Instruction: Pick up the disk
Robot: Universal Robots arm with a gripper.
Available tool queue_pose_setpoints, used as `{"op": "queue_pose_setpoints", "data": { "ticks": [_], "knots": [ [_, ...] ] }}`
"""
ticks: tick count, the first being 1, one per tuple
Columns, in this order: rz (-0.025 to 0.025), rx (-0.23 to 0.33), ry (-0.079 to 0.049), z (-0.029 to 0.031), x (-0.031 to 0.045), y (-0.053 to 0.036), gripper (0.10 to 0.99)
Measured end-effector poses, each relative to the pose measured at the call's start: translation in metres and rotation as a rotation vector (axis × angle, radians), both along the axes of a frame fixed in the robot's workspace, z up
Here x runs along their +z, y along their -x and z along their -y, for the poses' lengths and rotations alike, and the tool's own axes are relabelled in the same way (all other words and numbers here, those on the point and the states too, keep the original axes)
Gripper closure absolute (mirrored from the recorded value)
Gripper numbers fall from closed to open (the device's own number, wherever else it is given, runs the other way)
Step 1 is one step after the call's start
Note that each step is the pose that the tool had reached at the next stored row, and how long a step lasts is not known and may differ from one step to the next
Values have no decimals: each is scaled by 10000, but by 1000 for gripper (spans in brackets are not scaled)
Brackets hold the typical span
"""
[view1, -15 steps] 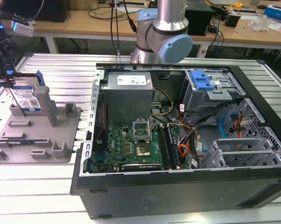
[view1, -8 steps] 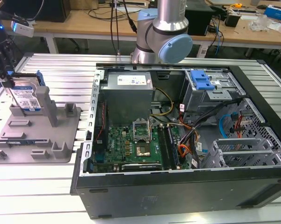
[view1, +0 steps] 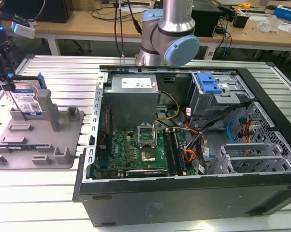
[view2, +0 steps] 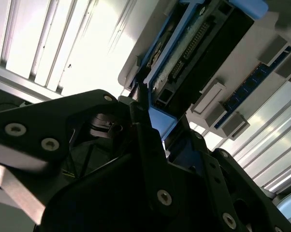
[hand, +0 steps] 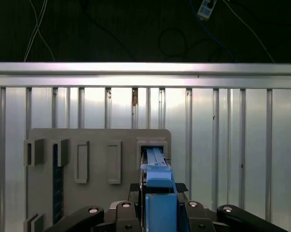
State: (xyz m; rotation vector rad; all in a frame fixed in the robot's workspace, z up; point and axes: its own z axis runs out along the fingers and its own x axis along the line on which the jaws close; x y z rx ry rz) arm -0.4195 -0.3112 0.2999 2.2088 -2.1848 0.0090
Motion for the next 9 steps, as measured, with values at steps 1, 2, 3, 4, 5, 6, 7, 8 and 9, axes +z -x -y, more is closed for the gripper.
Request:
{"op": "queue_pose_setpoints", "data": {
  "ticks": [1, 2, 3, 4, 5, 6, 7, 8, 9],
  "knots": [
    [3, 0, -1, 0, 12, 0, 722],
    [4, 1, 0, 0, 36, 0, 722],
    [1, 0, 0, 0, 72, 0, 722],
    [1, 0, -1, 0, 125, 0, 722],
    [0, 0, 0, 0, 168, 0, 722],
    [2, 0, -1, 0, 289, 0, 722],
    [2, 0, 0, 0, 334, 0, 722],
    [3, 0, 0, 0, 381, 0, 722],
    [2, 0, -1, 0, 425, 0, 722]
  ]
}}
